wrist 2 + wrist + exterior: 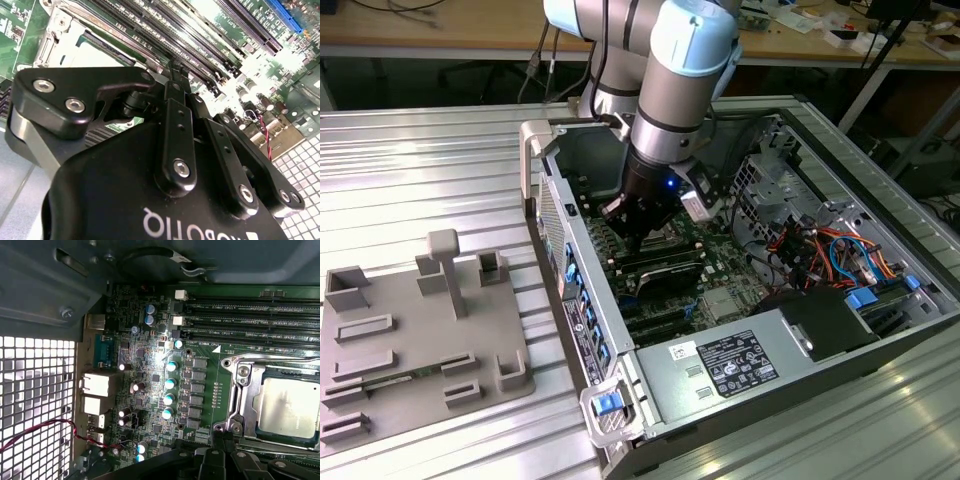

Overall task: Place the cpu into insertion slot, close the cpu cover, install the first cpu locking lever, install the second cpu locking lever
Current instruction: 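Install the second cpu locking lever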

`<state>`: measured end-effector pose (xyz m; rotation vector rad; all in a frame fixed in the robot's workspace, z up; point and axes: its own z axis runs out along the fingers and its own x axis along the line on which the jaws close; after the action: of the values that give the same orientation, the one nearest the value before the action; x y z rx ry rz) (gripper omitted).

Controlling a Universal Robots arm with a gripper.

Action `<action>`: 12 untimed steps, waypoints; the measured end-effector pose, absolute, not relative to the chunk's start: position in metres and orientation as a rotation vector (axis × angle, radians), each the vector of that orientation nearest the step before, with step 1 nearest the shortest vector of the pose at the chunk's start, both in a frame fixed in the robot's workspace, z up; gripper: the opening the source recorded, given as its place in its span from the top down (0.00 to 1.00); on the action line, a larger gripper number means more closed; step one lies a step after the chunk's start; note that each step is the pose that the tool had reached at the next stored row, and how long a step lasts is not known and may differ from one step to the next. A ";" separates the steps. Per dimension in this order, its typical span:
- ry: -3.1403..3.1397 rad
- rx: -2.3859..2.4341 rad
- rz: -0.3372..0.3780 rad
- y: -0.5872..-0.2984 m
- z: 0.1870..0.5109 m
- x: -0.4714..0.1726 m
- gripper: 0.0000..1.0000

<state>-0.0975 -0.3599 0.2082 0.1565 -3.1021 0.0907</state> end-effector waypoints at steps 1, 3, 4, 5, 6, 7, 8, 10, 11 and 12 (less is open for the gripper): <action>-3.102 0.157 0.091 -0.360 0.208 -0.098 0.89; -3.102 0.156 0.091 -0.360 0.207 -0.098 0.89; -3.102 0.156 0.091 -0.359 0.207 -0.098 0.89; -3.102 0.156 0.091 -0.359 0.206 -0.098 0.89; -3.102 0.156 0.091 -0.359 0.206 -0.098 0.89; -3.102 0.156 0.091 -0.359 0.205 -0.098 0.89; -3.102 0.156 0.091 -0.359 0.205 -0.098 0.89; -3.102 0.156 0.091 -0.358 0.204 -0.098 0.89; -3.102 0.156 0.091 -0.358 0.203 -0.098 0.89; -3.102 0.156 0.091 -0.358 0.202 -0.098 0.89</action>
<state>-0.0976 -0.3581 0.2025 0.1564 -3.1018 0.0913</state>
